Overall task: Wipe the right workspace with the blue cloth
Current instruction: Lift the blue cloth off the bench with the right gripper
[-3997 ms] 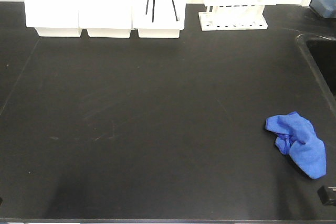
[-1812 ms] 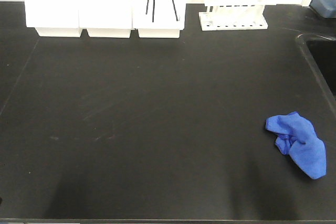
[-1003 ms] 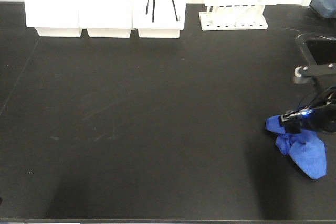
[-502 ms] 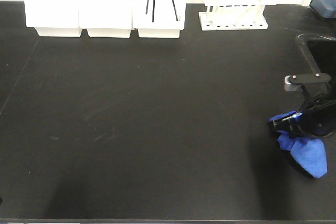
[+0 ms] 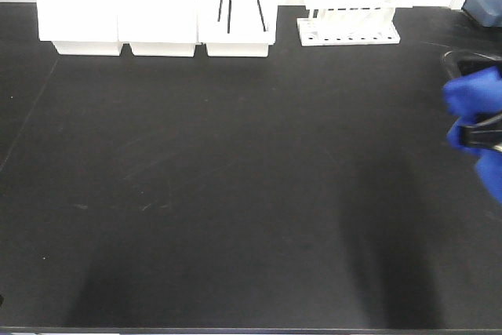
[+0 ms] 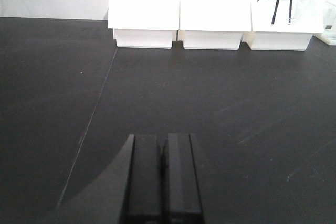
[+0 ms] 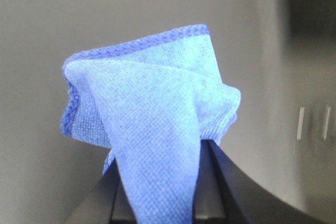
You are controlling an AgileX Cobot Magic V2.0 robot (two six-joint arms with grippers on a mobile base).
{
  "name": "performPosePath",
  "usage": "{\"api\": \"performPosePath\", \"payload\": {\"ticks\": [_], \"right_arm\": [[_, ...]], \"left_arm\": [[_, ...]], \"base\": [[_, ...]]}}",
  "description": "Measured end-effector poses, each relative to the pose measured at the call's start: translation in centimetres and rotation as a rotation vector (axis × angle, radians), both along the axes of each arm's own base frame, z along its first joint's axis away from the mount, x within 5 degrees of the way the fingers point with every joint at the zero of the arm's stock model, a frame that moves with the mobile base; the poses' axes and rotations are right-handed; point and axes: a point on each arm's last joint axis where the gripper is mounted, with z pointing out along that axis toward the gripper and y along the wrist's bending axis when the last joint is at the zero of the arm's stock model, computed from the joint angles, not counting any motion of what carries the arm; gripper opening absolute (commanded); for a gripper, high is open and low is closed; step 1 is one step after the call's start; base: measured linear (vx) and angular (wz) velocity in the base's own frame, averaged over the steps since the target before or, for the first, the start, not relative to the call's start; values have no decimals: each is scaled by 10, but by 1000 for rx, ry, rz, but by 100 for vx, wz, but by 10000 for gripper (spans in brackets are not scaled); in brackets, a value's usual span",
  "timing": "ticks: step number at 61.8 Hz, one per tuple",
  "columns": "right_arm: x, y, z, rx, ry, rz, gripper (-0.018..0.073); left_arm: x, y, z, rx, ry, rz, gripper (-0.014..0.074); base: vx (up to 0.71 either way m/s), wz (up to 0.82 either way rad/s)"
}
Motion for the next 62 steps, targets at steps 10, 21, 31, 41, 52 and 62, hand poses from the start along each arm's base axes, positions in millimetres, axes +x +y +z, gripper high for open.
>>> {"api": "performPosePath", "payload": {"ticks": [10,21,31,41,52,62], "right_arm": [[-62,2,-2,-4,-170,26,-8],[-108,2,-43,-1,-381,28,-8],[-111,0,-70,-5,-550,9,-5],[-108,0,-69,-4,-595,2,-3],[-108,0,-69,-4,-596,2,-3],[-108,0,-69,-3,-597,1,-3]], "left_arm": [[0,0,0,0,0,0,-6],[0,0,0,0,0,0,-6],[0,0,0,0,0,0,-6],[0,0,0,0,0,0,-6],[0,0,0,0,0,0,-6],[0,0,0,0,0,0,-6]], "base": [[0,0],[0,0],[0,0],[0,0],[0,0],[0,0]]}}
